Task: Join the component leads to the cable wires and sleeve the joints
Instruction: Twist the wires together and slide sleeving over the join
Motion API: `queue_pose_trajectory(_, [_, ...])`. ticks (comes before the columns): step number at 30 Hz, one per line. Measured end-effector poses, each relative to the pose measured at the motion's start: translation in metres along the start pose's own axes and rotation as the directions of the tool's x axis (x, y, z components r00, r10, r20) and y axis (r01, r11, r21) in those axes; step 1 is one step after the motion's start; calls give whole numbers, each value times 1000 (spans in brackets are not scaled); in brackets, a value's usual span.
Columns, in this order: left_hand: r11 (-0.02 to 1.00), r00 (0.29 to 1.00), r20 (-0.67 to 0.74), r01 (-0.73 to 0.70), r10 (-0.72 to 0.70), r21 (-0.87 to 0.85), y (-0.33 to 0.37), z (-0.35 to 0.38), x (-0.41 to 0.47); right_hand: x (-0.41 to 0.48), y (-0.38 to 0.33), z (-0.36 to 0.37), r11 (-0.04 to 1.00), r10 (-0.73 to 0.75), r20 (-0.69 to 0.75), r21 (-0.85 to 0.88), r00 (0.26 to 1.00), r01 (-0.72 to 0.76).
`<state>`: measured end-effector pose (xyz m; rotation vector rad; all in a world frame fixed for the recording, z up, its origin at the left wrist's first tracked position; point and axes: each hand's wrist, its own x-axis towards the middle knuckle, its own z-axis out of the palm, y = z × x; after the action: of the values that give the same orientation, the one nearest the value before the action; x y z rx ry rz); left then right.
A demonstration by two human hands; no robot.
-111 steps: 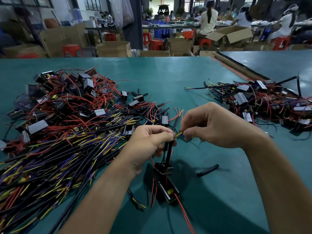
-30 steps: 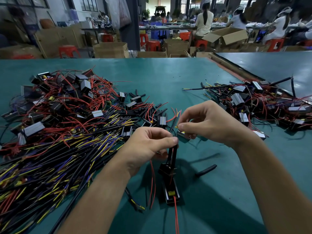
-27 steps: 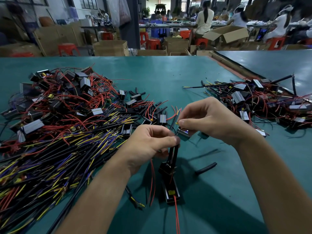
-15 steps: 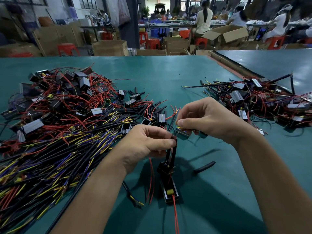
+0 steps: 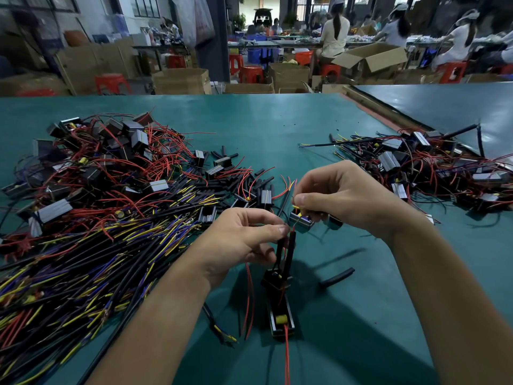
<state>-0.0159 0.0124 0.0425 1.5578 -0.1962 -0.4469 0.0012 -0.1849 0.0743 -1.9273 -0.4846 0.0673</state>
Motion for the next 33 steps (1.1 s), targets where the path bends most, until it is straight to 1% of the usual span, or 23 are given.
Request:
queue_pose_trajectory(7, [1000,999,-25,-23,23,-5,-1,1,1,0,1,-1,998,-14,41,-55,999,16])
queue_pose_trajectory(11, [991,986,-111,-127,122,-40,-5,4,3,-1,1,-4,999,-11,66,-47,998,14])
queue_pose_trajectory(14, [982,973,-140,-188,185,-9,-6,6,4,-2,1,-6,999,-24,96,-32,995,27])
queue_pose_trajectory(20, [965,954,-143,-260,264,43,-7,11,3,-3,1,-7,997,-32,152,68,988,22])
queue_pose_trajectory(26, [945,939,-129,-306,319,112,-6,14,4,-3,4,-13,999,0,224,39,975,-9])
queue_pose_trajectory(30, [937,941,-63,-324,334,128,-7,17,2,-6,6,-17,997,68,261,1,963,-71])
queue_pose_trajectory(33, [933,943,-32,-324,332,158,-8,15,3,-6,7,-18,996,90,277,-10,957,-90])
